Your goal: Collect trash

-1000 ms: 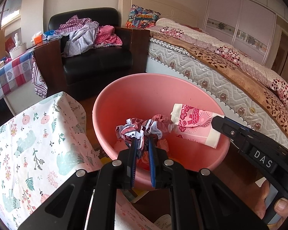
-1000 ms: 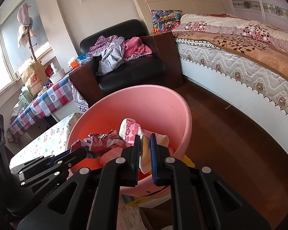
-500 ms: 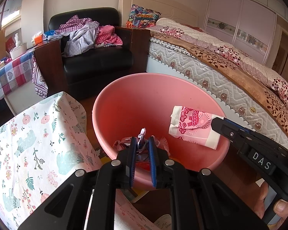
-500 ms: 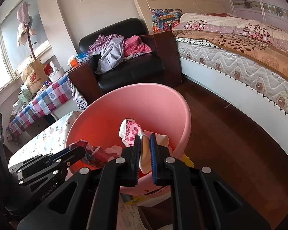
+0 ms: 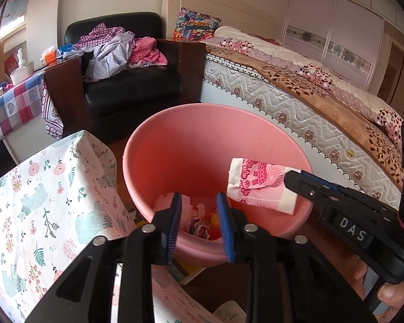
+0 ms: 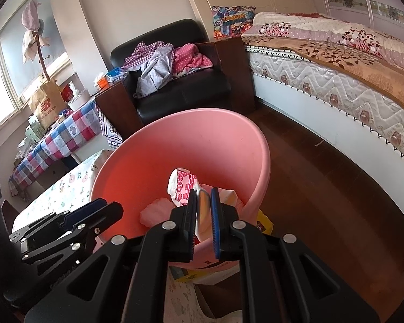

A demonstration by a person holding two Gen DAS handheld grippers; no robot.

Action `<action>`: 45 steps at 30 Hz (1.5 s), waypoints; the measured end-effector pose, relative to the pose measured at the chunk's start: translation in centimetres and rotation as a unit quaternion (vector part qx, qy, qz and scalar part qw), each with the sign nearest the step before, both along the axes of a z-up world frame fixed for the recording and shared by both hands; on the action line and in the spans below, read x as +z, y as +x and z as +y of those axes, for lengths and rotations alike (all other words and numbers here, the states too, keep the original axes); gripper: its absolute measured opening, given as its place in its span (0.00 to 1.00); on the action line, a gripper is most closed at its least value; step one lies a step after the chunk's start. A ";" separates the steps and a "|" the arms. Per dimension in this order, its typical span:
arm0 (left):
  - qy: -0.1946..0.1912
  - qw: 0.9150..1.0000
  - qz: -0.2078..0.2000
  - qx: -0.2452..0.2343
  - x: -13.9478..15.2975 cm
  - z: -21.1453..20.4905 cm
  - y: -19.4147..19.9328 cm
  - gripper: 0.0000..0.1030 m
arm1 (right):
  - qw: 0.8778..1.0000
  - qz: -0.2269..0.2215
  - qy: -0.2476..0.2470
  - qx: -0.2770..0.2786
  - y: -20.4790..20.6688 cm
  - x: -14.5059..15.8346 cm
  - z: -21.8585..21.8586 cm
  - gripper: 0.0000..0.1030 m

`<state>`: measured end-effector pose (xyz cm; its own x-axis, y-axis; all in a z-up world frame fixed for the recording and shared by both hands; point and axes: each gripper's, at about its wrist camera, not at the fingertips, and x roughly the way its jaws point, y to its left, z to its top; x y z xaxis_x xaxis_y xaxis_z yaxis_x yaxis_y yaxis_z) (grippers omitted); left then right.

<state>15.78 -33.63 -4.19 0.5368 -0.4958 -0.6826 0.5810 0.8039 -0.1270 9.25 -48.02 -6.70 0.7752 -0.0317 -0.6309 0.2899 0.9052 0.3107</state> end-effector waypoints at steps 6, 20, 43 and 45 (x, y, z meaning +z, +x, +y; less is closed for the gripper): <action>-0.004 1.000 0.002 0.002 0.4 0.1 -0.4 0.36 | 1.000 0.002 0.004 0.001 -0.1 0.0 -0.1 0.12; -0.017 1.000 -0.002 0.010 1.8 1.3 -1.3 0.36 | 1.000 -0.011 0.002 0.012 -1.1 1.7 0.7 0.27; -0.054 0.998 -0.028 0.029 6.1 6.3 -5.9 0.37 | 0.996 -0.057 -0.044 0.060 -6.3 6.3 6.4 0.27; -0.058 0.997 -0.032 0.029 6.5 6.9 -6.4 0.37 | 0.995 -0.061 -0.047 0.064 -6.7 6.6 7.0 0.27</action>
<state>9.35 -26.71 2.32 0.6077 -0.5357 -0.5862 0.5435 0.8188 -0.1848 2.54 -40.98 -0.06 0.8471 0.0172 -0.5312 0.1365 0.9589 0.2486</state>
